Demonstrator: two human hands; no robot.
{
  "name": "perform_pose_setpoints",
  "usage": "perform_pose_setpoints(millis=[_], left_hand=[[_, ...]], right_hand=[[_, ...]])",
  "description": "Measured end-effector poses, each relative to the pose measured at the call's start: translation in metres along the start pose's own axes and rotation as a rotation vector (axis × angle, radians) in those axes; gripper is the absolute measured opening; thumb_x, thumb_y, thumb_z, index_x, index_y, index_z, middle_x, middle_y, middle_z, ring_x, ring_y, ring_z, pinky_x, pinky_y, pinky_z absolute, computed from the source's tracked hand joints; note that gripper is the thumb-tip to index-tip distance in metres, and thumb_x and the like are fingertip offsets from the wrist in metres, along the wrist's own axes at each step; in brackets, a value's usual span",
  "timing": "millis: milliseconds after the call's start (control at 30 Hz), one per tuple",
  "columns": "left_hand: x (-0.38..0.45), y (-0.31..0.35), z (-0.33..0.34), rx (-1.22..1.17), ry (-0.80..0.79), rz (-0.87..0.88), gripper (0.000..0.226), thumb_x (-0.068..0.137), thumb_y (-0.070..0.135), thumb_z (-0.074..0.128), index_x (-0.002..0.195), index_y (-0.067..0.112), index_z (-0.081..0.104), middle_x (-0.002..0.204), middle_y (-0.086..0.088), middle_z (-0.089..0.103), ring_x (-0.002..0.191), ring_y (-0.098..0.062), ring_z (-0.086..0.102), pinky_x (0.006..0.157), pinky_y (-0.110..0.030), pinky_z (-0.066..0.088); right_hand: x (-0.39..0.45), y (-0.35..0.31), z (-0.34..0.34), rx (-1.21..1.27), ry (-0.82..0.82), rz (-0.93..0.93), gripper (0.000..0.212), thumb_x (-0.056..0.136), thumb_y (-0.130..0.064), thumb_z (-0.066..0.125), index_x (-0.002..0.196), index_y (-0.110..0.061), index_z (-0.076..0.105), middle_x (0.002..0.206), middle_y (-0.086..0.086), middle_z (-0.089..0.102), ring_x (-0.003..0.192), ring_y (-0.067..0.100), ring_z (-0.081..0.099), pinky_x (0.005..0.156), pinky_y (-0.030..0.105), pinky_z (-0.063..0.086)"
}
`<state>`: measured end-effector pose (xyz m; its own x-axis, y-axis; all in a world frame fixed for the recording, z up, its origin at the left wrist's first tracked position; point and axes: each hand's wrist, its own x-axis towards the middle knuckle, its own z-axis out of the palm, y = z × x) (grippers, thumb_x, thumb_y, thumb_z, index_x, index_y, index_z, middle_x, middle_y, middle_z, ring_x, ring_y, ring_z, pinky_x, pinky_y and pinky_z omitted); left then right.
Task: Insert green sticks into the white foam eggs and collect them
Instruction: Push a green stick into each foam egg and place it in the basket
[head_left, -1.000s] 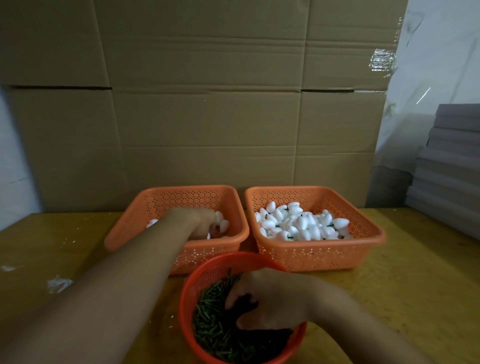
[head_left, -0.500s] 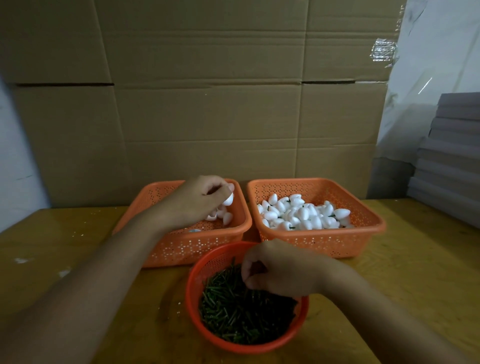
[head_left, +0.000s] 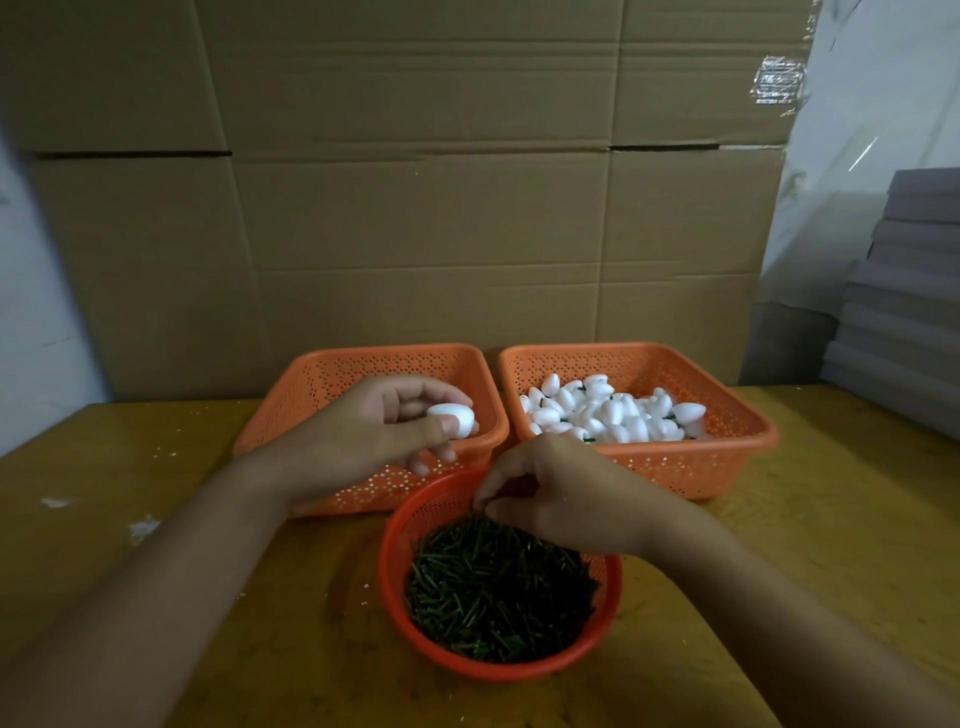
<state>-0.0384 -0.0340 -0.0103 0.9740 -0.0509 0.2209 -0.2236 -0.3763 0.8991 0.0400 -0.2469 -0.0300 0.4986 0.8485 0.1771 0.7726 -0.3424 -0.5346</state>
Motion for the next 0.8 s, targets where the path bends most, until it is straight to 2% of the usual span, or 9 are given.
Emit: perform_pose_setpoints(millis=[133,267,333,433,500,633,800], left_hand=[[-0.003,0.0002,-0.0049,-0.028,0.001,-0.031,0.026,0.088,0.039,0.065,0.108,0.026,0.074,0.106,-0.004,0.076,0.086,-0.017,0.071,0.069,-0.025,0.058],[-0.0042,0.0013,-0.0058,-0.039,0.013,-0.057,0.021,0.086,0.039,0.067,0.103,0.03,0.075,0.094,-0.004,0.075,0.074,-0.012,0.066,0.064,-0.022,0.054],[-0.0047,0.0017,-0.0056,-0.059,-0.008,-0.062,0.018,0.088,0.036,0.071,0.103,0.029,0.074,0.097,-0.007,0.075,0.077,-0.013,0.067,0.066,-0.023,0.055],[-0.0061,0.0034,-0.0049,-0.076,-0.037,-0.059,0.018,0.087,0.031,0.074,0.104,0.026,0.07,0.103,-0.01,0.075,0.084,-0.017,0.07,0.072,-0.026,0.056],[-0.0068,0.004,-0.0041,-0.073,-0.046,-0.058,0.022,0.087,0.029,0.074,0.108,0.024,0.067,0.104,-0.009,0.075,0.087,-0.018,0.071,0.074,-0.026,0.057],[-0.0077,0.0049,-0.0017,-0.078,-0.04,-0.056,0.027,0.09,0.028,0.07,0.117,0.032,0.069,0.107,-0.009,0.075,0.087,-0.018,0.071,0.074,-0.026,0.057],[-0.0079,0.0062,-0.001,-0.076,-0.071,-0.04,0.02,0.087,0.025,0.074,0.106,0.026,0.07,0.106,-0.012,0.075,0.092,-0.021,0.073,0.076,-0.027,0.058]], right_hand=[[0.0008,-0.0012,0.001,0.1,0.02,0.009,0.012,0.093,-0.019,0.069,0.101,-0.023,0.078,0.095,-0.012,0.075,0.088,0.0,0.068,0.084,0.026,0.056],[0.0012,-0.0011,0.0006,0.15,0.048,0.016,0.011,0.092,-0.019,0.07,0.099,-0.021,0.079,0.084,-0.015,0.074,0.073,-0.004,0.065,0.067,0.014,0.048],[0.0019,-0.001,0.0001,0.151,0.061,0.019,0.012,0.093,-0.017,0.069,0.099,-0.019,0.079,0.085,-0.011,0.075,0.072,-0.002,0.066,0.067,0.016,0.049],[0.0015,-0.002,-0.0004,0.211,0.049,0.055,0.013,0.096,-0.012,0.063,0.097,-0.013,0.076,0.078,-0.003,0.074,0.063,0.003,0.065,0.055,0.013,0.045],[0.0005,-0.0032,-0.0009,0.261,0.029,0.085,0.014,0.099,-0.012,0.059,0.096,-0.013,0.073,0.081,0.001,0.076,0.063,0.009,0.067,0.051,0.015,0.046],[-0.0006,-0.0056,-0.0028,0.317,0.009,0.114,0.014,0.101,-0.011,0.054,0.099,-0.014,0.067,0.088,0.005,0.077,0.066,0.012,0.07,0.053,0.024,0.051],[-0.0012,-0.0072,-0.0033,0.333,0.003,0.142,0.017,0.101,-0.007,0.049,0.107,-0.014,0.063,0.092,0.007,0.077,0.072,0.016,0.073,0.055,0.023,0.053]])
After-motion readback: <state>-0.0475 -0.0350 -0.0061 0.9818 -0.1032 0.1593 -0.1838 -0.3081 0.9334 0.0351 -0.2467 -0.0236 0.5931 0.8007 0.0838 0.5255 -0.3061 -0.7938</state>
